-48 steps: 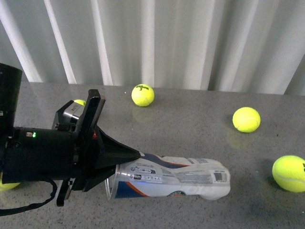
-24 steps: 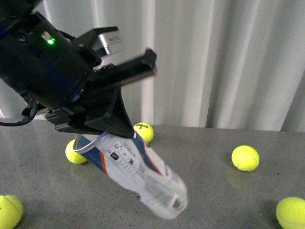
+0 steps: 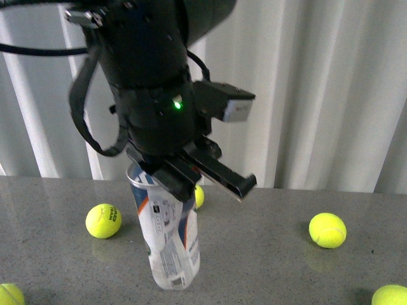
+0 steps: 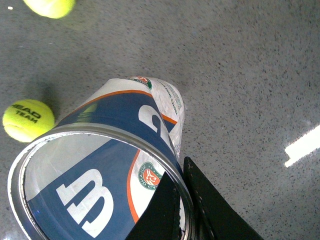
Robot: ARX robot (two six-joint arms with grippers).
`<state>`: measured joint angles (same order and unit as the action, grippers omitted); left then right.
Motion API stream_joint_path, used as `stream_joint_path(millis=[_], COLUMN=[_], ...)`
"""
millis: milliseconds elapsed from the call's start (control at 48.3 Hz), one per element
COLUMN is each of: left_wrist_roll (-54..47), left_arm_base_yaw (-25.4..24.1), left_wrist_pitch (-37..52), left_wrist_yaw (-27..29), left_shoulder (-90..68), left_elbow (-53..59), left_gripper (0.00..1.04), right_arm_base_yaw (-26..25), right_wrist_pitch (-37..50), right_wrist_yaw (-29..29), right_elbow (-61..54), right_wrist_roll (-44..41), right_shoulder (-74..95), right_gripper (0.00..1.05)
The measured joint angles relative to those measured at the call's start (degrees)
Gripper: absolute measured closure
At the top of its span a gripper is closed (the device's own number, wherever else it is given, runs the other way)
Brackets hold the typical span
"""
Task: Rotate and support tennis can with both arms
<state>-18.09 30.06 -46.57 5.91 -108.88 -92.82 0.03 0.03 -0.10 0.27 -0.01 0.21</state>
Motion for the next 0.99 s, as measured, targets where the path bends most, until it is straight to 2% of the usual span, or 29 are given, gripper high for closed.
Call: stream_joint_path(millis=[331,724,931,993], left_wrist_roll=[0.20,1.25,4.46,8.13], left_arm_base_yaw=[0.74,1.01,0.33,-0.35], left_wrist_pitch=[0.57,1.25,2.43,4.26], left_wrist_yaw=[-1.57,-3.45,-6.23,-9.11], left_shoulder=[-4.24,-4.35,-2.64,0.02], left_elbow=[-1.40,-1.84,-2.19,-1.79], left_gripper=[1.01,0.47,0.08,0.07], right_arm_base_yaw=[0.00,0.00,0.00,0.00], right_wrist_pitch=[0.00,0.00,0.00,0.00], right_wrist_yaw=[0.00,0.00,0.00,0.00], right_elbow=[0.00,0.00,0.00,0.00], right_wrist_roll=[0.00,0.00,0.00,0.00], right_shoulder=[0.00,0.00,0.00,0.00], right_gripper=[0.07,0.07,0.07,0.07])
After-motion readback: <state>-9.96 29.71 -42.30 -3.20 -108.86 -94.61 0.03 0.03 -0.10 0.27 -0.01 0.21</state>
